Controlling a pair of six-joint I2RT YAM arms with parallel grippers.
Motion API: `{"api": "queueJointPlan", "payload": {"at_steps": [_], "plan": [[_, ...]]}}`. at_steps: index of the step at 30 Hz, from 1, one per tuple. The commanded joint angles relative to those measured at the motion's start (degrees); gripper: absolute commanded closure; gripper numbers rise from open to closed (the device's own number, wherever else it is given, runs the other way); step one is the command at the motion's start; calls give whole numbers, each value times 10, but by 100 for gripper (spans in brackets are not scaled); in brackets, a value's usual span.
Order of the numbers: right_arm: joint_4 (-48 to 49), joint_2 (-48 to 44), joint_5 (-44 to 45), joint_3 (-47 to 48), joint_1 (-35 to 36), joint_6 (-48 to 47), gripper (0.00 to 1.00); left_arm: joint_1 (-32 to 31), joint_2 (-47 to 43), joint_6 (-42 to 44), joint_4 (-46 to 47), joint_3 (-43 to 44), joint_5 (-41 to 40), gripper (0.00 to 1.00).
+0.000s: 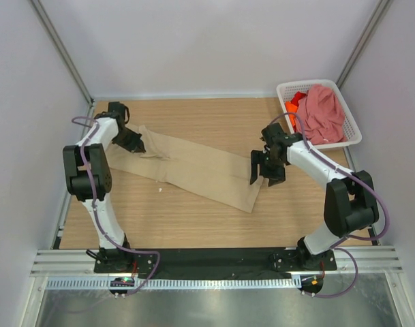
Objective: Fold and stack the t-shirts
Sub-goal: Fold the tshirt
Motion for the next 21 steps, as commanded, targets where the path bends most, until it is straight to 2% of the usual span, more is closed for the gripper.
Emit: {"api": "queueJointPlan", "payload": {"at_steps": [1, 12, 15, 16, 19, 21], "plan": [[1, -31, -5, -6, -5, -10, 25, -19, 4, 12, -26, 39, -24, 100], [4, -35, -11, -9, -8, -12, 25, -103, 35, 19, -80, 163, -58, 100], [3, -40, -9, -11, -8, -12, 25, -103, 14, 21, -83, 140, -91, 70], [3, -44, -8, -13, -9, -12, 25, -102, 2, 23, -75, 106, -109, 59], [6, -52, -8, -22, -13, -14, 25, -93, -30, 24, -51, 63, -108, 50], [8, -55, -8, -28, -14, -14, 25, -83, -29, 26, -53, 52, -105, 50]]}}
